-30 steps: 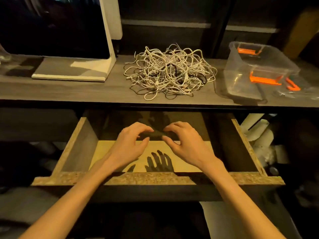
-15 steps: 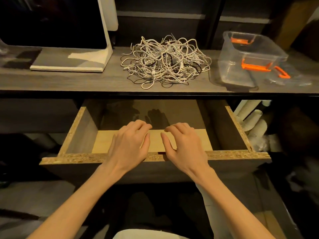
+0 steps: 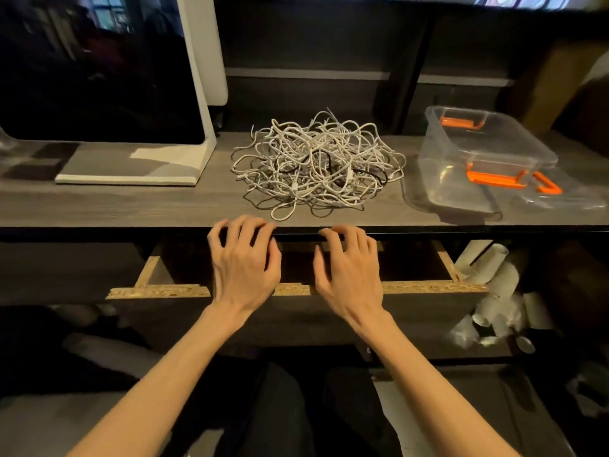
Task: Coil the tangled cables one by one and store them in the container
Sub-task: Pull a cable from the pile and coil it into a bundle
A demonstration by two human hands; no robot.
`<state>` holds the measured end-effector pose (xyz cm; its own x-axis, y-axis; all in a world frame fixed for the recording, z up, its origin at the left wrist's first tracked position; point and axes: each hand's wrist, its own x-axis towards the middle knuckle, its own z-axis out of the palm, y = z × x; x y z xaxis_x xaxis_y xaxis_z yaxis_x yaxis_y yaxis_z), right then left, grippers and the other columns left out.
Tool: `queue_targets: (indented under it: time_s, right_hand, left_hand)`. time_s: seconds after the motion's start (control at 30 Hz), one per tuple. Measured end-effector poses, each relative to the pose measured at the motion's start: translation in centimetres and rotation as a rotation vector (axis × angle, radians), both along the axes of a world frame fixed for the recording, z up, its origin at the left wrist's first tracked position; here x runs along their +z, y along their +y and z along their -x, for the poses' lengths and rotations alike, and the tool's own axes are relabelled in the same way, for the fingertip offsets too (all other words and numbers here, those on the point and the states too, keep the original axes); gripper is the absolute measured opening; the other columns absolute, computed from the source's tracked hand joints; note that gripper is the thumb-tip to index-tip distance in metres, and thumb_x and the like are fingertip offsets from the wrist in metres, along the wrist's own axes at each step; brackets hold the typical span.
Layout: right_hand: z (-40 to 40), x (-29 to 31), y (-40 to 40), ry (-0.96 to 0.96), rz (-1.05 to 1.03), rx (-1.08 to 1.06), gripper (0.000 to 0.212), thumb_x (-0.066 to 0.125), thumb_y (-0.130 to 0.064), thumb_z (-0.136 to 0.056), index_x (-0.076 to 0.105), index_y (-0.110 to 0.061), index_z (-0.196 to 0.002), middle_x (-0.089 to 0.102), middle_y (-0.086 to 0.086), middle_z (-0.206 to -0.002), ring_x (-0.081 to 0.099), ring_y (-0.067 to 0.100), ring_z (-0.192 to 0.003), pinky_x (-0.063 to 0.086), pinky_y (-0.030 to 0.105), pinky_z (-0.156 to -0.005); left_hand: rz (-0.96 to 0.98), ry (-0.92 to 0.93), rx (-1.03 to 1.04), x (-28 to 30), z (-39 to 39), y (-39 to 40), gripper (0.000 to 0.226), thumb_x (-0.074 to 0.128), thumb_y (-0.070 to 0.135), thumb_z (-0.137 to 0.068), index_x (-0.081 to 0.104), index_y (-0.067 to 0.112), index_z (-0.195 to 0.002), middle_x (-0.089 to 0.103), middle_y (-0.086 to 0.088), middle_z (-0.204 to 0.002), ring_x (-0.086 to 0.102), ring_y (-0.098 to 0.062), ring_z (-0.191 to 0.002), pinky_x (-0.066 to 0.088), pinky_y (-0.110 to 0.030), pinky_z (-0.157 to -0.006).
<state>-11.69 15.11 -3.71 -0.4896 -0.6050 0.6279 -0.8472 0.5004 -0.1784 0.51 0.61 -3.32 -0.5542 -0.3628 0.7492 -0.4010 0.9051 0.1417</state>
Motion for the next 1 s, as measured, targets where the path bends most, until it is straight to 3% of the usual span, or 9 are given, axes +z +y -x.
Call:
queue_targets:
  time_s: [0.4,0.67,1.0]
  right_hand:
    - [4.3,-0.4,-4.6,0.08,0.026,-0.018,0.027,0.045,-0.033,-0.104,0.065,-0.014,-0.102,0.058,0.005,-0.099,0.053,0.025,-0.091,0.042,0.041,-0.078]
    - [5.6,-0.4,-5.6,0.084,0.092,0.02,0.021,0.051,-0.029,-0.097,0.064,-0.012,-0.097,0.059,0.006,-0.094,0.053,0.026,-0.086,0.043,0.04,-0.075]
    - [5.7,1.3,-4.9,0.016,0.192,0.108,0.012,0.06,-0.025,-0.092,0.066,-0.015,-0.089,0.059,-0.001,-0.086,0.055,0.021,-0.08,0.044,0.034,-0.069]
  left_hand:
    - [0.008,0.061,-0.019,-0.2,4.2,-4.1,0.022,0.056,0.016,-0.093,0.071,0.012,-0.109,0.07,-0.002,-0.103,0.063,-0.021,-0.099,0.033,-0.045,-0.105]
    - [-0.064,0.092,-0.114,0.0,5.3,-5.2,0.02,0.054,0.012,-0.091,0.07,0.009,-0.103,0.067,-0.004,-0.091,0.062,-0.022,-0.081,0.048,-0.04,-0.066]
    - [-0.163,0.066,-0.135,1.3,4.8,-5.3,0.016,0.057,0.017,-0.088,0.07,0.017,-0.096,0.068,0.005,-0.089,0.063,-0.014,-0.075,0.05,-0.032,-0.059]
